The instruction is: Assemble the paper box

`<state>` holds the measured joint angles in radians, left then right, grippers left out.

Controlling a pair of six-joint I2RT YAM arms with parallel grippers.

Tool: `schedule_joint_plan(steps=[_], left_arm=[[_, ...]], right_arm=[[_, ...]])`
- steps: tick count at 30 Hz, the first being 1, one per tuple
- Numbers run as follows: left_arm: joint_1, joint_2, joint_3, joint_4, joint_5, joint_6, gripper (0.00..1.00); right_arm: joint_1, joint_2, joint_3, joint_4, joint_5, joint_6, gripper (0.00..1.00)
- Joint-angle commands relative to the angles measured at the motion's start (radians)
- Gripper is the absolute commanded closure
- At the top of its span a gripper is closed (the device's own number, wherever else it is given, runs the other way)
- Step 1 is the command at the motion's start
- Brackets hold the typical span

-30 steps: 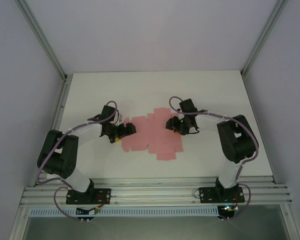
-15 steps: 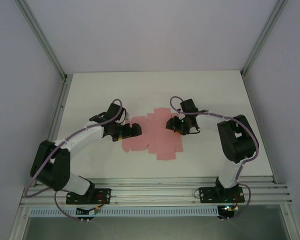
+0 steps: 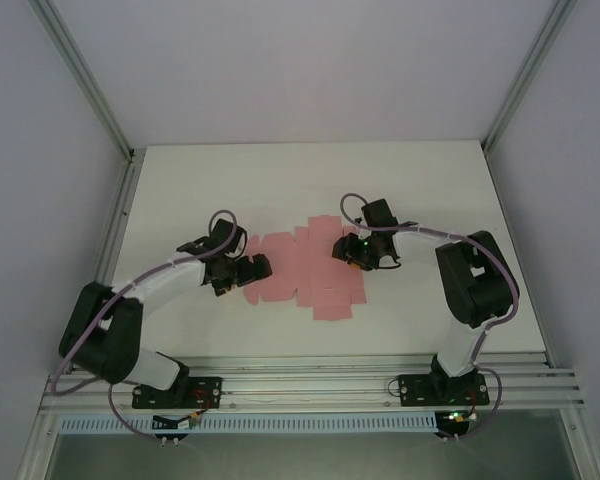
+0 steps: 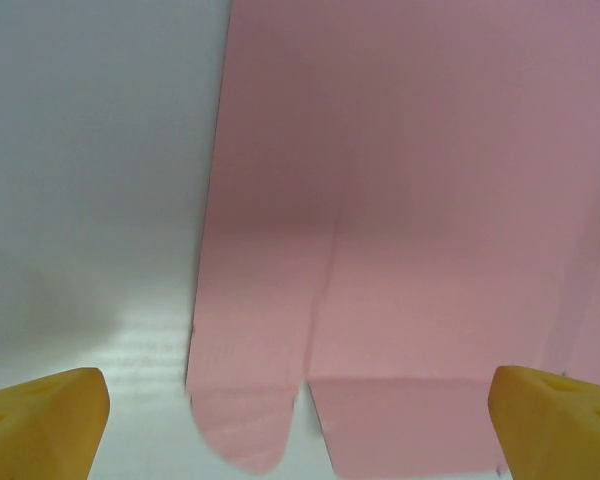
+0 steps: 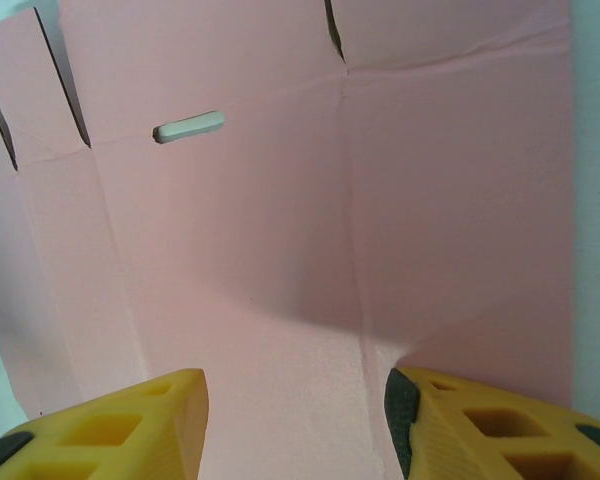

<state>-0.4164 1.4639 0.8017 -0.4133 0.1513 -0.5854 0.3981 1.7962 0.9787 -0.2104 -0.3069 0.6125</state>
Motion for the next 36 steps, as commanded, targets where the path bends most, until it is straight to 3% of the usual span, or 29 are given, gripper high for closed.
schedule_joint_plan(steps=[1,4,14,18,28,36], left_arm=[[0.013,0.082,-0.009,0.118,0.058,0.010,0.05],[0.020,0.121,-0.026,0.244,0.129,0.007,0.07],[0.023,0.131,-0.056,0.416,0.369,0.075,0.18],[0.023,0.139,-0.042,0.372,0.362,0.087,0.19],[0.023,0.184,-0.037,0.489,0.452,0.019,0.23],[0.052,0.022,-0.103,0.533,0.449,-0.003,0.28]], right_arm=[[-0.010,0.073,-0.075,-0.123,0.094,-0.022,0.47],[-0.012,0.075,-0.078,-0.122,0.094,-0.022,0.47],[-0.011,0.089,-0.077,-0.127,0.096,-0.020,0.47],[-0.011,0.089,-0.075,-0.129,0.100,-0.021,0.47],[-0.011,0.091,-0.079,-0.117,0.091,-0.023,0.48],[-0.012,0.088,-0.091,-0.104,0.096,-0.023,0.48]])
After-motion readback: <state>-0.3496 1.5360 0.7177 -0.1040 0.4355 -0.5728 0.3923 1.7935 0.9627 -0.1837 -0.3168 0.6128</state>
